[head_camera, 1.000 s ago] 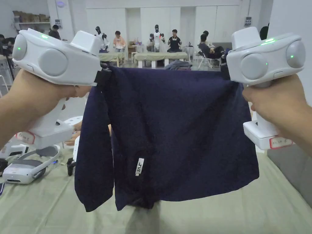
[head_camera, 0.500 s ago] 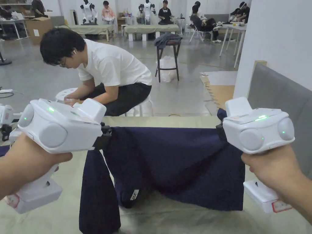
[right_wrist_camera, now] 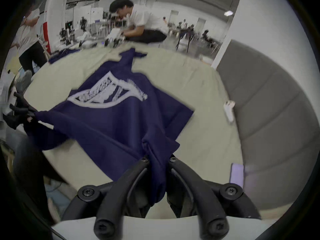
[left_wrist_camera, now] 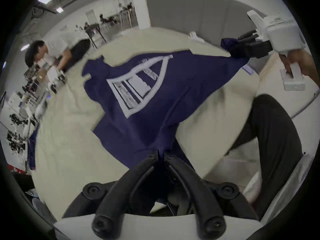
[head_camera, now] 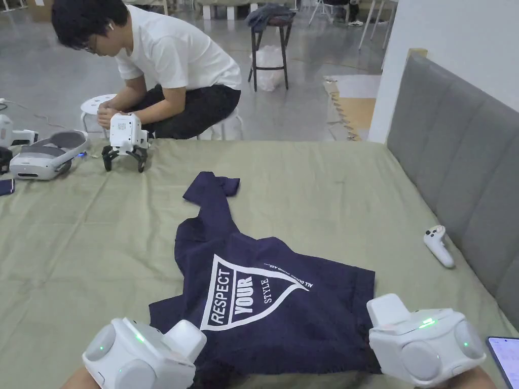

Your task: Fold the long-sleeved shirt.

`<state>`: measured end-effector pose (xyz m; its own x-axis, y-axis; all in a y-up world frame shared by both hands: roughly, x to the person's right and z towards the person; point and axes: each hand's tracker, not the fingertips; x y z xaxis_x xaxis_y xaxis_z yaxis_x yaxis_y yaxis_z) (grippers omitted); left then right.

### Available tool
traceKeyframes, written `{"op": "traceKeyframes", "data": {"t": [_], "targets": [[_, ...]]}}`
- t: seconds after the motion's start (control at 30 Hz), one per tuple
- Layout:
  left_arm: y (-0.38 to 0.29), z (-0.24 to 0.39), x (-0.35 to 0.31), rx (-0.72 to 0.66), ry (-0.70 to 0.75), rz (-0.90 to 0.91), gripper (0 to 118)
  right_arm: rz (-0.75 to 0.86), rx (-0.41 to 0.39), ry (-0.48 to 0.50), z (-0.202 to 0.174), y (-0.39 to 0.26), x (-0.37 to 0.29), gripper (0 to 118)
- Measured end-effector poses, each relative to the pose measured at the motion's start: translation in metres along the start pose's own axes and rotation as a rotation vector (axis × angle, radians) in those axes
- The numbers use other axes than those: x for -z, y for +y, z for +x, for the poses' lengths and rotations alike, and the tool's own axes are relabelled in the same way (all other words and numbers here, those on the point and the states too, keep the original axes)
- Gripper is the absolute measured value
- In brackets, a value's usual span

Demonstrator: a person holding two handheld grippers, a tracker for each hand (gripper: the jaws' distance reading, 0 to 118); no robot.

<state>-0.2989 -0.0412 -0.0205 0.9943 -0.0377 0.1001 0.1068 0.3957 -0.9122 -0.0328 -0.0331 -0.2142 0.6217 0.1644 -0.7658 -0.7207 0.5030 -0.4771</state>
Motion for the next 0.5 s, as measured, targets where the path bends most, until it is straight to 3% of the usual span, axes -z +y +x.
{"op": "traceKeyframes", "data": {"t": [0.2, 0.23, 0.27, 0.3, 0.33, 0.37, 0.4, 0.43, 0.47, 0.5], "targets": [[-0.03, 0.02, 0.042, -0.062, -0.019, -0.056, 7, -0.109, 0.043, 0.036, -0.024, -0.039, 0.027, 11], [-0.031, 0.02, 0.046, -0.092, -0.023, -0.053, 14, -0.114, 0.054, 0.036, -0.027, -0.042, 0.031, 11], [-0.031, 0.017, 0.049, -0.137, -0.014, -0.046, 29, -0.116, 0.061, 0.039, -0.029, -0.043, 0.035, 12], [-0.032, 0.016, 0.051, -0.169, 0.0, -0.032, 60, -0.115, 0.061, 0.036, -0.031, -0.044, 0.037, 18], [-0.03, 0.012, 0.047, -0.206, 0.017, 0.009, 90, -0.117, 0.064, 0.033, -0.032, -0.043, 0.035, 47], [-0.028, 0.008, 0.037, -0.237, 0.039, 0.065, 90, -0.11, 0.072, 0.033, -0.033, -0.042, 0.028, 57], [-0.025, 0.003, 0.023, -0.273, 0.054, 0.139, 99, -0.065, 0.102, 0.048, -0.033, -0.04, 0.018, 67], [-0.018, 0.006, -0.002, -0.322, 0.093, 0.25, 108, 0.017, 0.133, 0.058, -0.032, -0.036, 0.002, 83], [-0.014, 0.003, -0.02, -0.359, 0.096, 0.321, 111, 0.084, 0.167, 0.068, -0.032, -0.03, -0.015, 100], [-0.008, 0.0, -0.039, -0.388, 0.146, 0.397, 107, 0.148, 0.208, 0.061, -0.031, -0.025, -0.032, 102]]}}
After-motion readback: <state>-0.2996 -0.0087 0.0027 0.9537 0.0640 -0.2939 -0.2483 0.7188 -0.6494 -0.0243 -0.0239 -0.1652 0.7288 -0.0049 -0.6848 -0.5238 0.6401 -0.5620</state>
